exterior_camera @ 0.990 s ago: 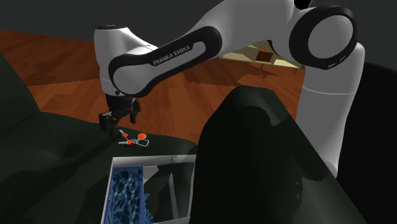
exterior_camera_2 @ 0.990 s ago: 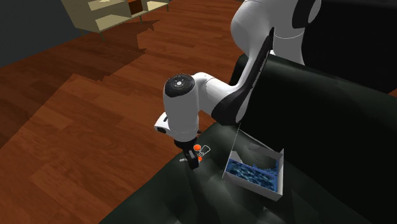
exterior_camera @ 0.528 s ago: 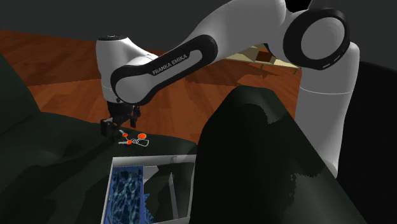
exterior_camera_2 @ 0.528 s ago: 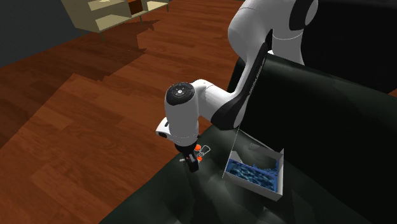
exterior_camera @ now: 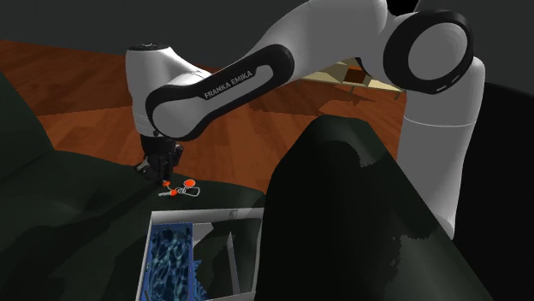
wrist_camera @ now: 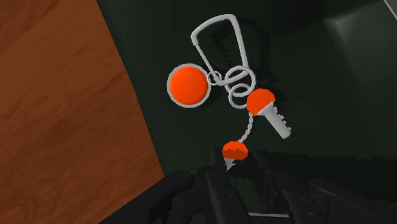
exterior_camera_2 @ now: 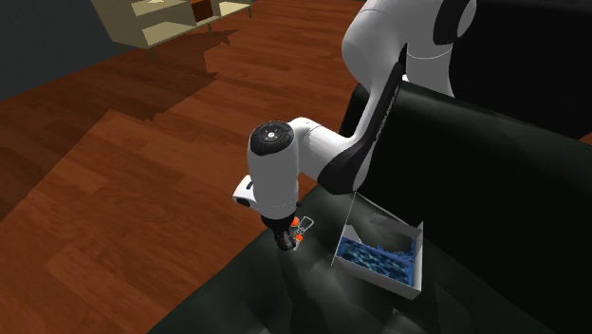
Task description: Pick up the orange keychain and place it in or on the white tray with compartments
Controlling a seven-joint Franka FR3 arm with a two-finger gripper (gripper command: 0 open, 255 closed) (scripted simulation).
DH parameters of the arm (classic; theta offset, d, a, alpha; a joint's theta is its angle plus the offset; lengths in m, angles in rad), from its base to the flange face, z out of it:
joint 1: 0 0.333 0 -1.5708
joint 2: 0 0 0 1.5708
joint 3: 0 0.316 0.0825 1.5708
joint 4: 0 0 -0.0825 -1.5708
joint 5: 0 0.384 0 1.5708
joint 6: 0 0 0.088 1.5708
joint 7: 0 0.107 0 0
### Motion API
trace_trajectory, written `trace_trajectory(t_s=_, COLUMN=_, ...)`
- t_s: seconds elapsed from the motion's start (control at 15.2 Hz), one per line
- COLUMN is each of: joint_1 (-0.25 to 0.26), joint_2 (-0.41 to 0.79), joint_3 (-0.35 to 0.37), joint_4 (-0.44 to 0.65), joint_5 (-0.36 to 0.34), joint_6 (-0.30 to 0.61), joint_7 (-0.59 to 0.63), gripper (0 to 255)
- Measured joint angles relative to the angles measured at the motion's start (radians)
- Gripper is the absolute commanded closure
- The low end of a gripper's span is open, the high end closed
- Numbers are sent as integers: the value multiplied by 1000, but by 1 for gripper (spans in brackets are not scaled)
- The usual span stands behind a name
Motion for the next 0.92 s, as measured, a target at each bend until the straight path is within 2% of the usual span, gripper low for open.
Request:
trace_trajectory(t_s=0.46, joint_1=-4, joint_2=-5, joint_3=-2, joint_4=-5, joint_5=0, joint_6=-3, joint_7=0, gripper=255)
trace_trajectory(t_s=0.92, joint_1=-12, joint_2=-39, joint_3=2, joint_4=30, joint_5=19, joint_6=-82, joint_7=-15, gripper=255)
